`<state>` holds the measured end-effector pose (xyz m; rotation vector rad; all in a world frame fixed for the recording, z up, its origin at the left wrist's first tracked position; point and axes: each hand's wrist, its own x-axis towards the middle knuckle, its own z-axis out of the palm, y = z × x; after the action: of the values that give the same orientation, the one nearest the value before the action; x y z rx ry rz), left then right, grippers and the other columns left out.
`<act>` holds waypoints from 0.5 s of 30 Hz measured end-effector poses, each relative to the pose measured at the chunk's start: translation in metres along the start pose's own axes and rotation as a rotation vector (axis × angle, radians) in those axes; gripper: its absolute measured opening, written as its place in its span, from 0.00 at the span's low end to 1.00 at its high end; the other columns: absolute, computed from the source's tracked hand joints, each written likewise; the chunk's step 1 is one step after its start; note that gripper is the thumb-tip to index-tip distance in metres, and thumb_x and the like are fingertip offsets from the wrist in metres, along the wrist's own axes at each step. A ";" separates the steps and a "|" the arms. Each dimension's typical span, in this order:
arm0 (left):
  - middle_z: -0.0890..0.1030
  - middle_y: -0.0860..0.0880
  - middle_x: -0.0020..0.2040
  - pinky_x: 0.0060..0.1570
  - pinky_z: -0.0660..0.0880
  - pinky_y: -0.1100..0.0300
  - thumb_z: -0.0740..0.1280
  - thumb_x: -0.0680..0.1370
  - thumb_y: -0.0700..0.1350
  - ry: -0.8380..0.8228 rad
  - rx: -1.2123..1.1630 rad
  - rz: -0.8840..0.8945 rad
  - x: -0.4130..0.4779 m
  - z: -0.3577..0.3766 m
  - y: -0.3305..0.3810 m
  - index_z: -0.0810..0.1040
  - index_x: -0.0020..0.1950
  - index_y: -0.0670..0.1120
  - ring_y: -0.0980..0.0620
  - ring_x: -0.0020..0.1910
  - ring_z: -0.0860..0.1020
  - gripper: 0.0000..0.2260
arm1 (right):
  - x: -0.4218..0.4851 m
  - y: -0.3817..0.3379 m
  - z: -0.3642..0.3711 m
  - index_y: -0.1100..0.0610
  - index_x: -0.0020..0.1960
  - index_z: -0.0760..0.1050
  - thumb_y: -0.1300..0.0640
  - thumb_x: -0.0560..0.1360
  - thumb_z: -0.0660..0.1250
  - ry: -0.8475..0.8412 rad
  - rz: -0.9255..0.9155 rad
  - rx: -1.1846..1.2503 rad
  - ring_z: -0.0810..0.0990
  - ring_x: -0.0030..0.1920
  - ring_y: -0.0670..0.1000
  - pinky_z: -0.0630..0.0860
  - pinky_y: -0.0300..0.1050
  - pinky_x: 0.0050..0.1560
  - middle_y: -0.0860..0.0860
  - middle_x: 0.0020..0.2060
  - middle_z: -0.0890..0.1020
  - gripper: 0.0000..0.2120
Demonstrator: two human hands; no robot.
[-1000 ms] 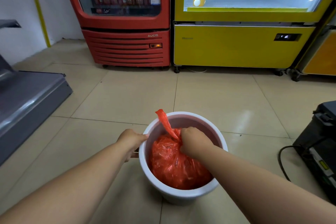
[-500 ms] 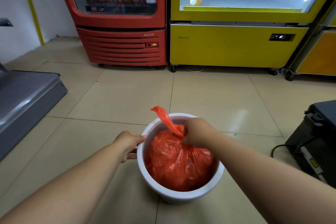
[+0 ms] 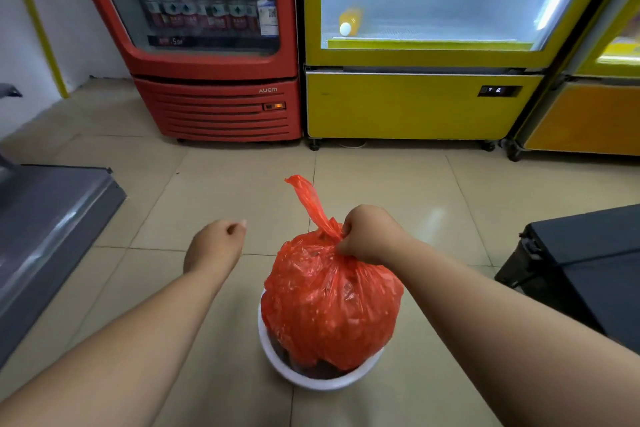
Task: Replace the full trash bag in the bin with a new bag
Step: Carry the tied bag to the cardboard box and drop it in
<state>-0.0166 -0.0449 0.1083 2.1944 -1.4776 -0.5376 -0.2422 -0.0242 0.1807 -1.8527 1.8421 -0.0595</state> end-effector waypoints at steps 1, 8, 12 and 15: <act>0.82 0.41 0.42 0.36 0.68 0.58 0.58 0.77 0.53 0.011 0.031 0.055 -0.002 -0.016 0.017 0.77 0.36 0.45 0.41 0.40 0.76 0.16 | -0.008 -0.005 -0.018 0.64 0.46 0.80 0.58 0.70 0.68 0.001 0.016 0.017 0.76 0.38 0.55 0.72 0.44 0.36 0.56 0.37 0.77 0.10; 0.81 0.45 0.56 0.46 0.71 0.55 0.59 0.77 0.53 -0.035 0.081 0.313 -0.025 -0.138 0.163 0.80 0.55 0.49 0.42 0.54 0.77 0.15 | -0.088 -0.035 -0.167 0.63 0.45 0.79 0.58 0.71 0.68 0.071 0.145 0.084 0.74 0.38 0.55 0.69 0.41 0.31 0.56 0.37 0.76 0.09; 0.80 0.46 0.58 0.45 0.69 0.57 0.58 0.77 0.54 -0.081 0.090 0.437 -0.047 -0.195 0.232 0.80 0.56 0.50 0.42 0.54 0.77 0.15 | -0.142 -0.047 -0.242 0.64 0.48 0.81 0.57 0.70 0.69 0.153 0.243 0.110 0.77 0.39 0.56 0.72 0.43 0.33 0.58 0.39 0.80 0.12; 0.81 0.46 0.56 0.45 0.73 0.56 0.58 0.78 0.55 -0.128 0.112 0.588 -0.074 -0.234 0.284 0.80 0.54 0.50 0.44 0.52 0.78 0.15 | -0.193 -0.050 -0.292 0.64 0.48 0.81 0.59 0.71 0.68 0.245 0.341 0.161 0.80 0.42 0.56 0.77 0.46 0.40 0.58 0.44 0.82 0.10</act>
<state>-0.1329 -0.0375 0.4653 1.6928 -2.1474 -0.4001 -0.3230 0.0587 0.5147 -1.4547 2.2256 -0.3157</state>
